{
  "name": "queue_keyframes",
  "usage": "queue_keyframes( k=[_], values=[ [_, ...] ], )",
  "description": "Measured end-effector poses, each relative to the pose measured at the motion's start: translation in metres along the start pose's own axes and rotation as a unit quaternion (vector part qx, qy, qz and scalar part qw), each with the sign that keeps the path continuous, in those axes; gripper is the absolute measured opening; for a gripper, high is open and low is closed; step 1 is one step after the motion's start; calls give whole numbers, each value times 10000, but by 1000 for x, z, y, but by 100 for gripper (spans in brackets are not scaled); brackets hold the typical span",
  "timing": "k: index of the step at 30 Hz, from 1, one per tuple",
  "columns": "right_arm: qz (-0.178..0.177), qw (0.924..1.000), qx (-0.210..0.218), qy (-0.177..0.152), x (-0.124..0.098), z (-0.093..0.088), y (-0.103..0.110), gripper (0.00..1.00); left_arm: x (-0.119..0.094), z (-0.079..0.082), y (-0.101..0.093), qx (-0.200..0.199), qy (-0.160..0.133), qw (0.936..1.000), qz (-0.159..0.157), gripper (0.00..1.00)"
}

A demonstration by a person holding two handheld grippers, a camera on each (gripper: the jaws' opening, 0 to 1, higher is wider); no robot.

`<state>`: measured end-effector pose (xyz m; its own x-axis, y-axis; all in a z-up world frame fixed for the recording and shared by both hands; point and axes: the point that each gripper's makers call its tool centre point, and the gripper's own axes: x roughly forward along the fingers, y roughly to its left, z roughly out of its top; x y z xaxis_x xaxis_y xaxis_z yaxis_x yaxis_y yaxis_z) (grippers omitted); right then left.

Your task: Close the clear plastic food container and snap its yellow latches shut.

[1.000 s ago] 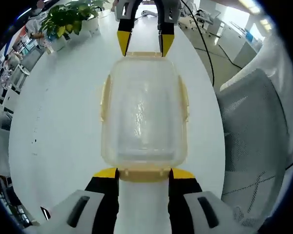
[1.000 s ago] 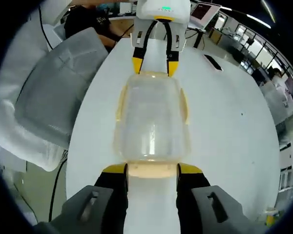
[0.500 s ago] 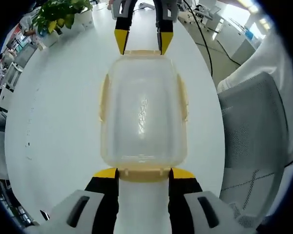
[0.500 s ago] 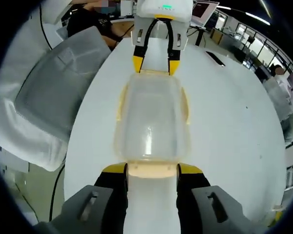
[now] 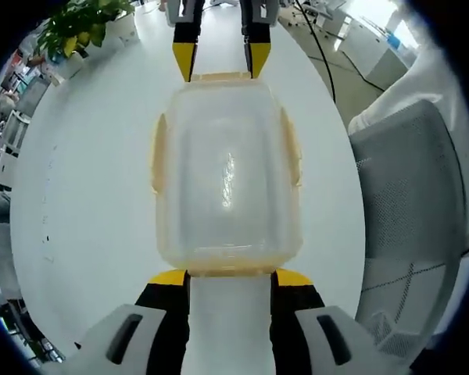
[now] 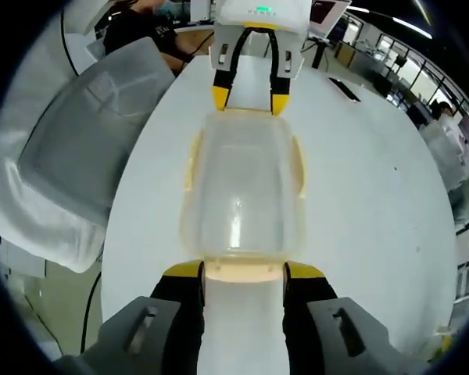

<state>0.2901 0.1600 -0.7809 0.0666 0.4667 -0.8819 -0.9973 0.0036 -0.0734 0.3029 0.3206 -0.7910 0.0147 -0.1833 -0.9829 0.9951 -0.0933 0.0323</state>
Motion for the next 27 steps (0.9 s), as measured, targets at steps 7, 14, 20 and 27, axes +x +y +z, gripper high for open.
queue_keyframes(
  k=[7, 14, 20, 27],
  values=[
    [-29, 10000, -44, 18, 0, 0, 0, 36, 2, -2, 1, 137, 58, 9999, 57, 34],
    [32, 9999, 101, 79, 3, -11, 2, 42, 11, -9, 0, 373, 93, 9992, 63, 48],
    [1, 9973, 637, 367, 1, -36, 4, 44, 11, -30, 3, -360, 200, 9991, 84, 55],
    [-46, 9664, 2555, 271, -17, -52, -2, 47, -18, -29, 17, -2584, -875, 9619, 169, 57]
  ],
)
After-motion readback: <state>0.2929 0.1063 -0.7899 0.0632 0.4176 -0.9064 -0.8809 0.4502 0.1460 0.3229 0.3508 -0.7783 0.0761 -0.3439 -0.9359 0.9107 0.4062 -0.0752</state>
